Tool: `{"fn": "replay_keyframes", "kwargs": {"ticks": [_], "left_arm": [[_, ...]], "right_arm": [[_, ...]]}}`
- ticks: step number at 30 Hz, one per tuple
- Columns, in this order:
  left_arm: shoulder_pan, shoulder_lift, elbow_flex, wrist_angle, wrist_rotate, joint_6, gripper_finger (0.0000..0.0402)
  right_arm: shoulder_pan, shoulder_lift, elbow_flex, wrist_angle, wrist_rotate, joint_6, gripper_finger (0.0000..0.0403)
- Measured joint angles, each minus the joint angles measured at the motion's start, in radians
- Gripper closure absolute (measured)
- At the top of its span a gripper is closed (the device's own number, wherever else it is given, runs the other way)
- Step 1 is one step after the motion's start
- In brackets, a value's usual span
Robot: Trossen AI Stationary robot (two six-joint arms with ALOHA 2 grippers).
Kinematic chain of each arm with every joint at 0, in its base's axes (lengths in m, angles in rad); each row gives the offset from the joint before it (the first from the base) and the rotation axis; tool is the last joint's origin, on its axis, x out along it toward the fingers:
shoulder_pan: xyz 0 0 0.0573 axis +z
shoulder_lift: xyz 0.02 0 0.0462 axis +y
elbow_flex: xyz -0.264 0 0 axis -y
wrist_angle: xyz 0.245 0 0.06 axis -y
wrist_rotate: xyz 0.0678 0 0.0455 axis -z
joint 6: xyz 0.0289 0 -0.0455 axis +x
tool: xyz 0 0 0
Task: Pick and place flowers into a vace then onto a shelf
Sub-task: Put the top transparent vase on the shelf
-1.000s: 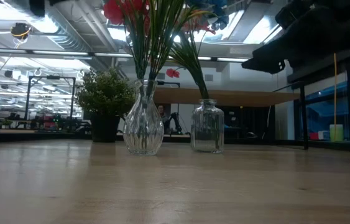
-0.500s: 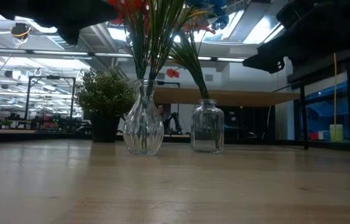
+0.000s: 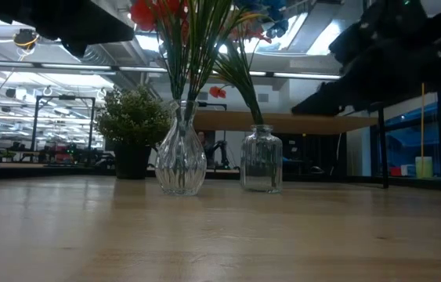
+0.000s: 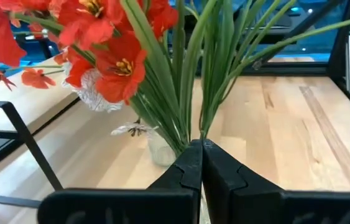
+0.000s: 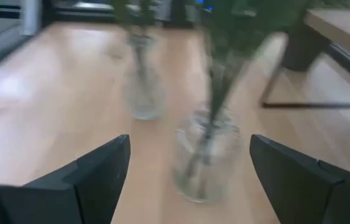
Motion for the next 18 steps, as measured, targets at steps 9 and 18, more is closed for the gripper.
{"fn": "replay_keyframes", "kwargs": {"ticks": [9,18], "left_arm": [[0.032,0.0,0.0,-0.015,0.031,-0.006,0.04],[0.038,0.0,0.0,-0.026,0.054,-0.001,0.04]], "right_arm": [[-0.026,0.174,0.0,0.183,-0.027,0.077,0.007],[-0.027,0.33,0.048,0.257,0.001,0.095,0.007]]}}
